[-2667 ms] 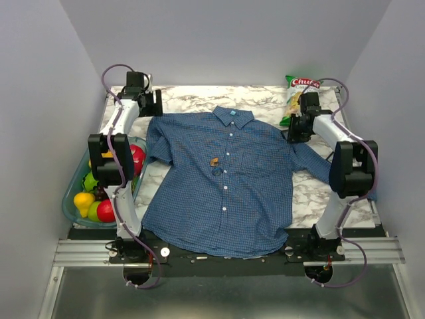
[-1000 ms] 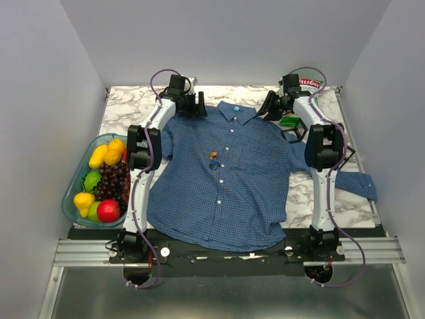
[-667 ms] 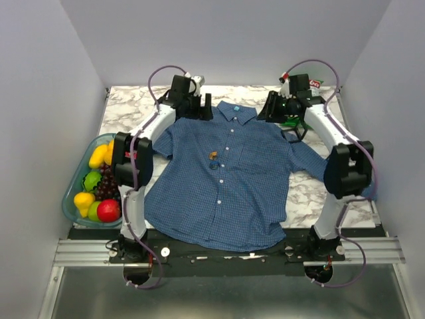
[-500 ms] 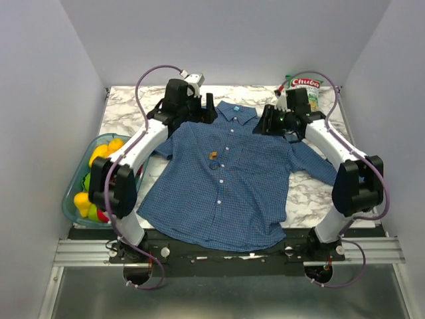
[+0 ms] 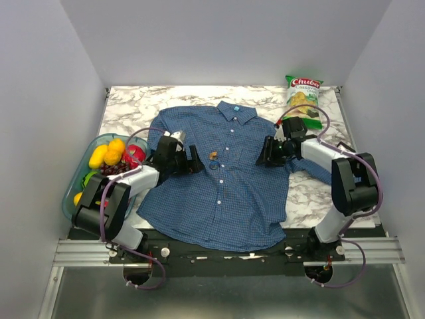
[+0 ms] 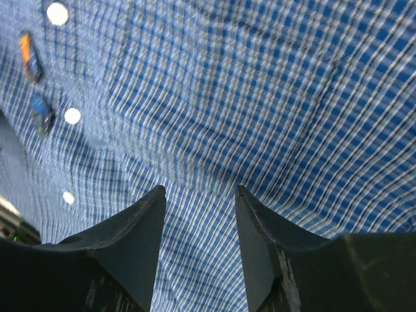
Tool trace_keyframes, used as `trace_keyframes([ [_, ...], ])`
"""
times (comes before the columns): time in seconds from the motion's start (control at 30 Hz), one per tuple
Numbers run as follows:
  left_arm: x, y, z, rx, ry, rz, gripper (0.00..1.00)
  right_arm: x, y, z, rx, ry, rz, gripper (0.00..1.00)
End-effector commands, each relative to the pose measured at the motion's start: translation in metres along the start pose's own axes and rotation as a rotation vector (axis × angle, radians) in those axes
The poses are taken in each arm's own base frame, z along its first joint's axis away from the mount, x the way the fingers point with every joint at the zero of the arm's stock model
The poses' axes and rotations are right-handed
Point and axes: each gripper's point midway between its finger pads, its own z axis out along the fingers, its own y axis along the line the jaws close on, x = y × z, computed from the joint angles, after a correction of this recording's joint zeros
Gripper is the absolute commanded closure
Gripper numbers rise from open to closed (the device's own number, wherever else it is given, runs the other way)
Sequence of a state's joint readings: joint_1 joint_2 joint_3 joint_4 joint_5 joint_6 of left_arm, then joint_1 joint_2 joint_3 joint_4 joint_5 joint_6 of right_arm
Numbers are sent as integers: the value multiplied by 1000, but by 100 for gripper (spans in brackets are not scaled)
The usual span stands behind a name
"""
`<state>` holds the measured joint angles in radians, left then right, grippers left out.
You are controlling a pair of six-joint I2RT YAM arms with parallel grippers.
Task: Pin the brooch onto the clothing
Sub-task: Flatten out the clothes at the center of the board.
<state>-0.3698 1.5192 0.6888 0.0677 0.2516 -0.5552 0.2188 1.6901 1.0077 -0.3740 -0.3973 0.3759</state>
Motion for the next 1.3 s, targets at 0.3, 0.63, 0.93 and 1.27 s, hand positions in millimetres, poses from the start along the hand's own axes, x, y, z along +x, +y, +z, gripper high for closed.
trace_keyframes([
  [0.3, 33, 48, -16, -97, -58, -131, 2, 10, -49, 29, 175, 6, 123, 44],
  [0.63, 38, 50, -28, -100, -72, -163, 2, -4, -50, 29, 187, -19, 133, 44],
  [0.93, -32, 3, -56, 2, -179, 14, 1, -36, -22, -8, 125, -142, -4, 43],
  [1.27, -146, 35, -118, -93, -363, -1, 1, -63, -50, -82, 187, -317, 1, 43],
])
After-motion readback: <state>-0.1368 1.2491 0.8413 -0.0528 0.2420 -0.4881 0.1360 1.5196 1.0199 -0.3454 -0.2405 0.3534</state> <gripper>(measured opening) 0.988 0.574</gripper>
